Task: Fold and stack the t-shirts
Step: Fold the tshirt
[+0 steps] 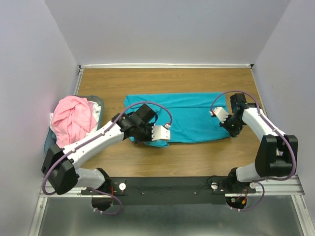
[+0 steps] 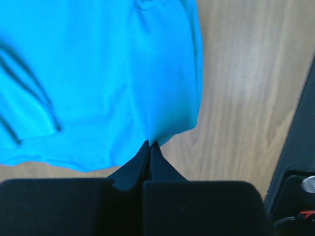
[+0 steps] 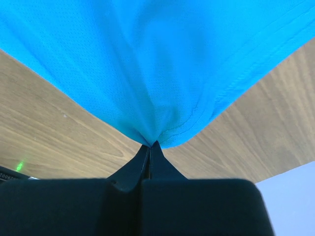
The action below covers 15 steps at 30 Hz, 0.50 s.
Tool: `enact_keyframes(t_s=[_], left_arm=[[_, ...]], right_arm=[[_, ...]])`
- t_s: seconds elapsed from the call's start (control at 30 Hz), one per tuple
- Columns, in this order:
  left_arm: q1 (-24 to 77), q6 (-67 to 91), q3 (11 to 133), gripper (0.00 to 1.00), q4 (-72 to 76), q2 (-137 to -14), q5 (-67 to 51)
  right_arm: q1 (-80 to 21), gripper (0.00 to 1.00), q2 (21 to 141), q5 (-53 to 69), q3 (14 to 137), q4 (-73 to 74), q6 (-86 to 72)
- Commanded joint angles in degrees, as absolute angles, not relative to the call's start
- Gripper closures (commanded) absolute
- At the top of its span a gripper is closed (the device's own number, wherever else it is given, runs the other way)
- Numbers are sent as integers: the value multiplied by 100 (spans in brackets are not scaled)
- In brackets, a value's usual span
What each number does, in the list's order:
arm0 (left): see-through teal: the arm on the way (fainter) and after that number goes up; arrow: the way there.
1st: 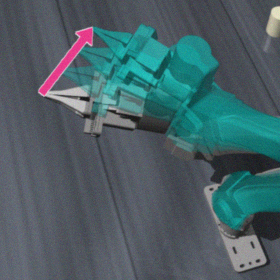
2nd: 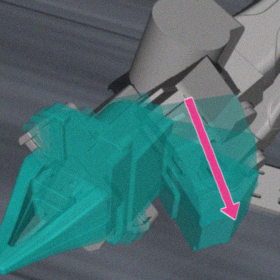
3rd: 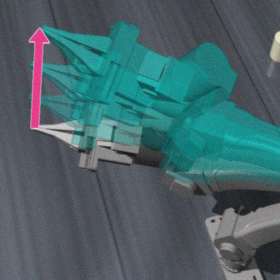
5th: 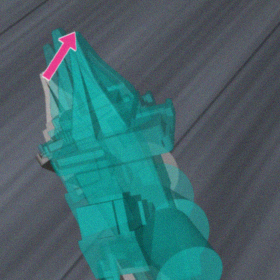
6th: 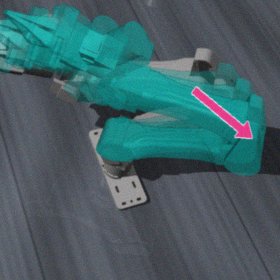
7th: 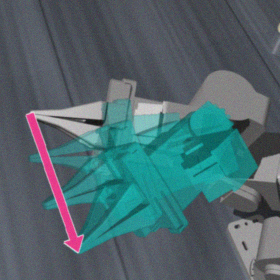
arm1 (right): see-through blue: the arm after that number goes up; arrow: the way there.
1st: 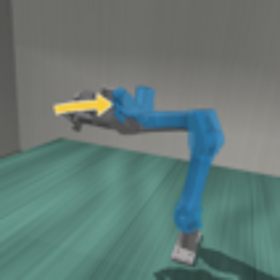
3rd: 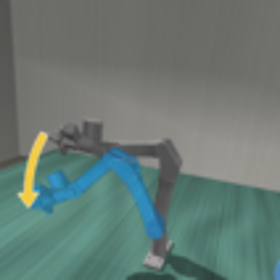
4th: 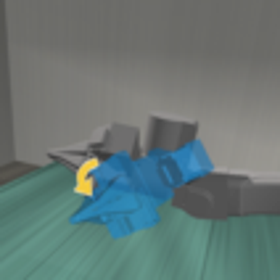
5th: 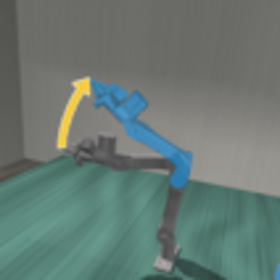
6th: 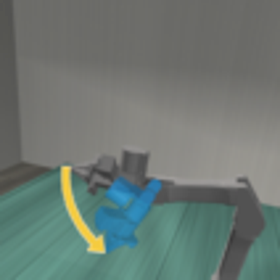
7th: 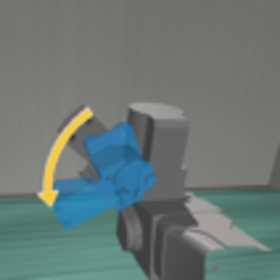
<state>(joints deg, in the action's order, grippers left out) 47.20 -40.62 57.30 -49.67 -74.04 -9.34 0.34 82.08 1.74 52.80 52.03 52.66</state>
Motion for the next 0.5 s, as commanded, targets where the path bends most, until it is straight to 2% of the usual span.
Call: enact_keyframes(t_s=[0.0, 0.23, 0.47], left_arm=[[4404, -4394, 6213, 100, -5115, -7584, -677], [3569, -5009, 7065, 100, -5036, -8243, -659], [3270, -5308, 7488, 100, -4835, -8806, -633]], right_arm=[[9, 99, 8550, 158, 5825, 5484, 5326], [9, 99, 9095, 123, 6476, 5581, 5422], [9, 100, 9746, 62, 6968, 5572, 5511]])
